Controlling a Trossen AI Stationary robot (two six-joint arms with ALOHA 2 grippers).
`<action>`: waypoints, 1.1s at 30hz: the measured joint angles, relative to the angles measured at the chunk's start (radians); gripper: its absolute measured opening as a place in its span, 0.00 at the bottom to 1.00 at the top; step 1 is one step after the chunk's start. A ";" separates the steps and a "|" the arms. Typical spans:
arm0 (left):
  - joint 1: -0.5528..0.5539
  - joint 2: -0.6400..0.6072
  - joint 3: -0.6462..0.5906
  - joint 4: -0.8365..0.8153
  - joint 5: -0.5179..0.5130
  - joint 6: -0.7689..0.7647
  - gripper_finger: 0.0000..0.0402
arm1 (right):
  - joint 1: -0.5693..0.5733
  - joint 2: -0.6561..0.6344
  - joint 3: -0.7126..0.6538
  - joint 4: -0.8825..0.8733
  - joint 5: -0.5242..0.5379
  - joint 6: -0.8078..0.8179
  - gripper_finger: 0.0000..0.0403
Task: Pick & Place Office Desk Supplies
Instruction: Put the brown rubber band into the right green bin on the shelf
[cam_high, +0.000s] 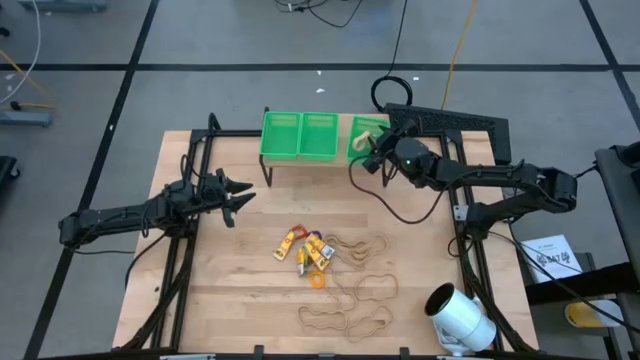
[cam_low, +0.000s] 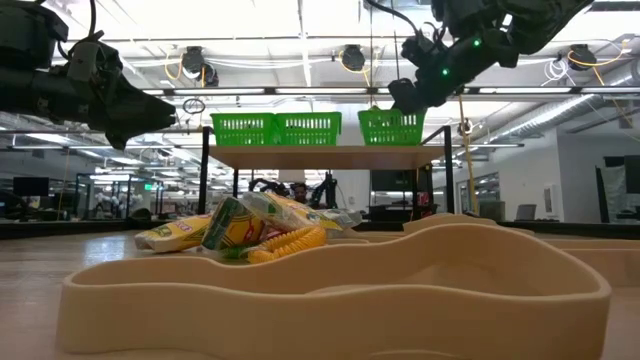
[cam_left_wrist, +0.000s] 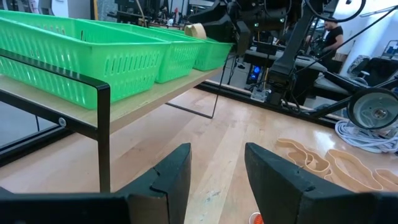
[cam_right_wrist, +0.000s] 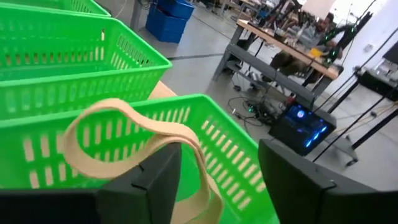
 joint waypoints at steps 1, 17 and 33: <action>0.000 0.000 0.000 0.000 0.000 0.000 0.40 | 0.000 0.000 0.000 -0.004 0.000 0.010 0.54; 0.000 0.000 0.000 -0.001 0.000 0.000 0.40 | 0.001 -0.049 0.089 -0.162 -0.004 0.043 0.62; 0.000 0.000 0.000 -0.002 0.001 0.000 0.40 | 0.164 -0.198 0.153 -0.586 -0.628 0.130 0.56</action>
